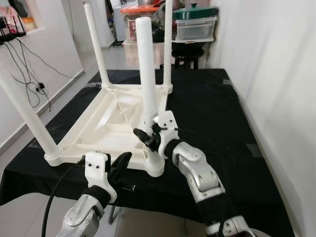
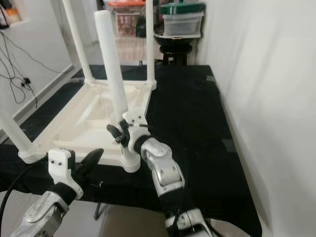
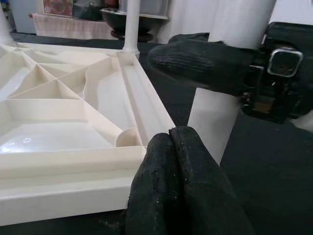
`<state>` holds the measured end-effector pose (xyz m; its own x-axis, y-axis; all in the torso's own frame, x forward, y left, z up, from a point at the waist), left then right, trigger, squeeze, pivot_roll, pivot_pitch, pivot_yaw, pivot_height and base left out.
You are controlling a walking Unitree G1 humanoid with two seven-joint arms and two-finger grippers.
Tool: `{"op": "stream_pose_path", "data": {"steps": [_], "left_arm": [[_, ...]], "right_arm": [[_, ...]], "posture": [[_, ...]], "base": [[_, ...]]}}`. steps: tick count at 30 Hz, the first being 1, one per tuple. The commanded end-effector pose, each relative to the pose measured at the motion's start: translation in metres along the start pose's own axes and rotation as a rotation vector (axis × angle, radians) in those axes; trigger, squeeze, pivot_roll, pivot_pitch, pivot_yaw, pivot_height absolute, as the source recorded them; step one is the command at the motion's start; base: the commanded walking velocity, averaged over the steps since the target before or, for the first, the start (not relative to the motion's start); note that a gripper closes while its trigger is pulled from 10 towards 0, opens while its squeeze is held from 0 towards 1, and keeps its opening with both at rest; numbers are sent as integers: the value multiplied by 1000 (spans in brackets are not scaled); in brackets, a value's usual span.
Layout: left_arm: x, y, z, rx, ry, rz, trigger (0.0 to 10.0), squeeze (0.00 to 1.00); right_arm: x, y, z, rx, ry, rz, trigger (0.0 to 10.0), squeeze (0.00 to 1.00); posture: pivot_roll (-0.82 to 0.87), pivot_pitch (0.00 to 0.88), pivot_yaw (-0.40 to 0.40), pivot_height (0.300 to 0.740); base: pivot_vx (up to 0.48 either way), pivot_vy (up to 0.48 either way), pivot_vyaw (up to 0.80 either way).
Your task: Building children table
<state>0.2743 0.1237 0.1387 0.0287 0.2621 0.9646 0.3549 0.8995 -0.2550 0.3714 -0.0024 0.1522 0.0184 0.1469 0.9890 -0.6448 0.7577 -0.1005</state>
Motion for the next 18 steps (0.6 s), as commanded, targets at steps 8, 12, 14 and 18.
{"op": "stream_pose_path", "data": {"steps": [8, 12, 14, 18], "left_arm": [[-2, 1, -1, -2, 16, 0, 10000, 0], [-3, 1, -2, -2, 16, -1, 10000, 0], [-3, 1, -2, -2, 16, -1, 10000, 0], [-4, 1, -2, 0, 16, -1, 10000, 0]], "right_arm": [[-4, 12, -2, 132, 49, -64, 10000, 1000], [21, 19, 2, 425, -67, -4, 10000, 271], [23, 18, 4, 486, -79, 31, 10000, 0], [20, 19, 9, 634, -62, 83, 10000, 0]], "posture": [[-13, 26, 25, 740], [-7, 14, 20, 740], [-3, 10, 20, 740], [5, 2, 18, 740]], "base": [[0, 0, 0], [0, 0, 0], [0, 0, 0], [0, 0, 0]]}}
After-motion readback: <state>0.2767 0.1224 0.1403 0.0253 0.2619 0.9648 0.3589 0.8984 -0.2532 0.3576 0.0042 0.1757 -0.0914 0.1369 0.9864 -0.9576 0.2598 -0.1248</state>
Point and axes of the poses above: a point about 5 cm out from each wrist's last joint towards the gripper, its own z axis pointing back from the gripper into the wrist, its own x axis along the axis of the wrist's last joint, y = z × x, the point moved 5 cm from there along -z, pointing out of the wrist towards the gripper, and after that the axes turned 4 degrees about z, right-handed, at the moved point
